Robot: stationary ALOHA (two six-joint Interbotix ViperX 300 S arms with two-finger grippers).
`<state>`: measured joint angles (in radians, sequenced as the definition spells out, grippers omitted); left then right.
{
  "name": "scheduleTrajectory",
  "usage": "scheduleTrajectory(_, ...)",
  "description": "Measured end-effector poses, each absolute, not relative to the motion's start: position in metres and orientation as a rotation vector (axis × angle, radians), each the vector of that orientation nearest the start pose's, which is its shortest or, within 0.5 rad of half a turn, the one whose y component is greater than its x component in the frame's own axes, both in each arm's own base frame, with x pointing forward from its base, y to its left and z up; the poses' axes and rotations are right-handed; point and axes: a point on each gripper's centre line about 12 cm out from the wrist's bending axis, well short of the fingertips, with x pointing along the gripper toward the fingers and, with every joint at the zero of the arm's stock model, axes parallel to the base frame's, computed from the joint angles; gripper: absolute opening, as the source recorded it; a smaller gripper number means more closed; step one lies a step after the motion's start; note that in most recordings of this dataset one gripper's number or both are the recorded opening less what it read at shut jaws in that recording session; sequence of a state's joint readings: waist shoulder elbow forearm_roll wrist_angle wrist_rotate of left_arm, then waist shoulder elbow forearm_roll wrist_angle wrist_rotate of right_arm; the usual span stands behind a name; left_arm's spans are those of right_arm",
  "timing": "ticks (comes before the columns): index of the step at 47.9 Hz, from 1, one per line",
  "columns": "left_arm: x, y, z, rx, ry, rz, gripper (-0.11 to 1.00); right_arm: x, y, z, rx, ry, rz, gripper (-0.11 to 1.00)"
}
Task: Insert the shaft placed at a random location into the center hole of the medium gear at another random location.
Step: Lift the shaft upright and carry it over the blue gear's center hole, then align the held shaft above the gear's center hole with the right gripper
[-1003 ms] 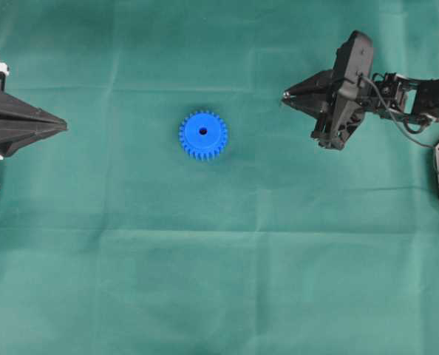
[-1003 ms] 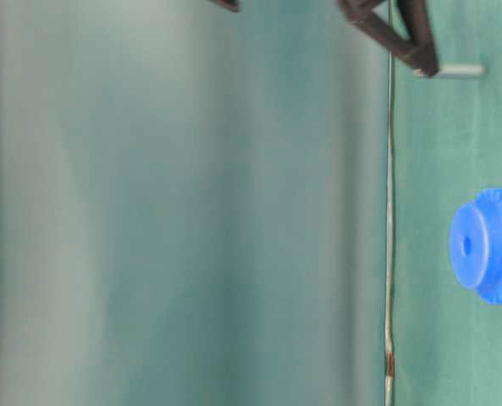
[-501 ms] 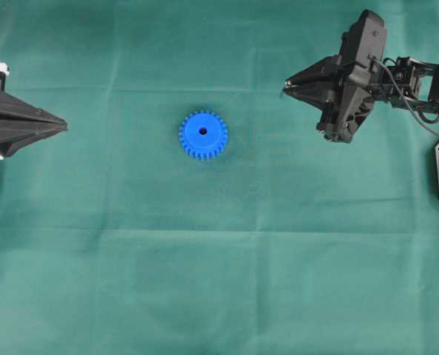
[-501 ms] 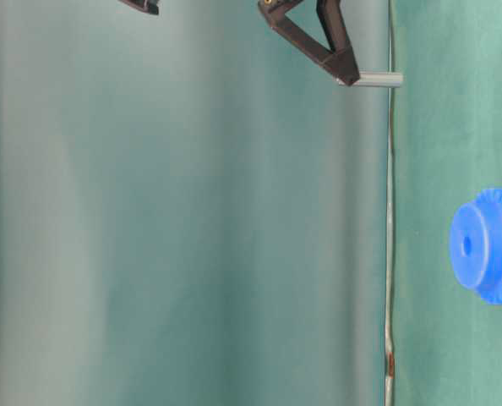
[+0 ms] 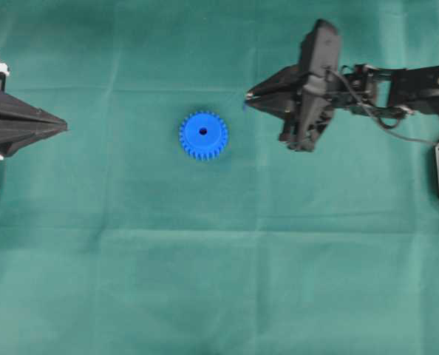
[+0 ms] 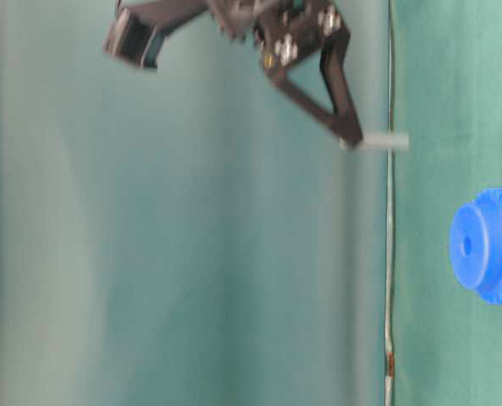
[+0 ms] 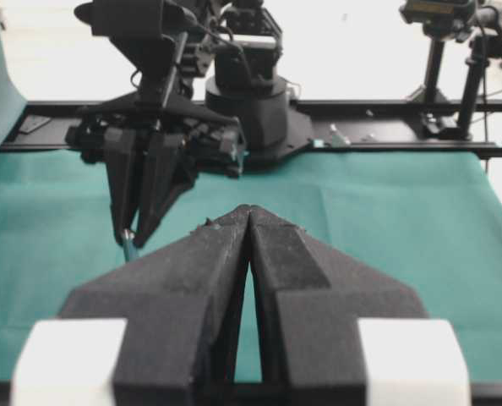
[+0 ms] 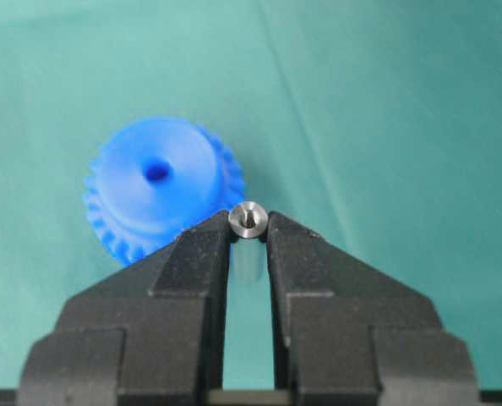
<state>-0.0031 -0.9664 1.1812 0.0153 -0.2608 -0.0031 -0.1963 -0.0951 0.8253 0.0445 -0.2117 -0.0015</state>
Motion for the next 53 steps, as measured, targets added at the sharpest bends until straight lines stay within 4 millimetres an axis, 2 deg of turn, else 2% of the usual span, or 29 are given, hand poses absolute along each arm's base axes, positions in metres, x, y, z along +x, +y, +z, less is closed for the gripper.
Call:
scheduleTrajectory(9,0.198,-0.001,0.287,0.012,-0.041,-0.007,0.00,0.386,-0.063,0.170,0.076,0.507,-0.173,0.13)
scheduleTrajectory(17,0.198,-0.001,0.288,0.013,-0.043,-0.006,0.00,0.404,-0.060,0.169,0.074,0.500,-0.162,0.13)
scheduleTrajectory(38,0.198,-0.001,0.289,0.012,-0.044,-0.006,0.00,0.411,-0.055,0.169,0.071,0.497,-0.147,0.13)
scheduleTrajectory(53,0.198,-0.001,0.289,0.012,-0.044,-0.007,0.00,0.414,-0.056,0.149,0.084,0.527,-0.152,0.13)
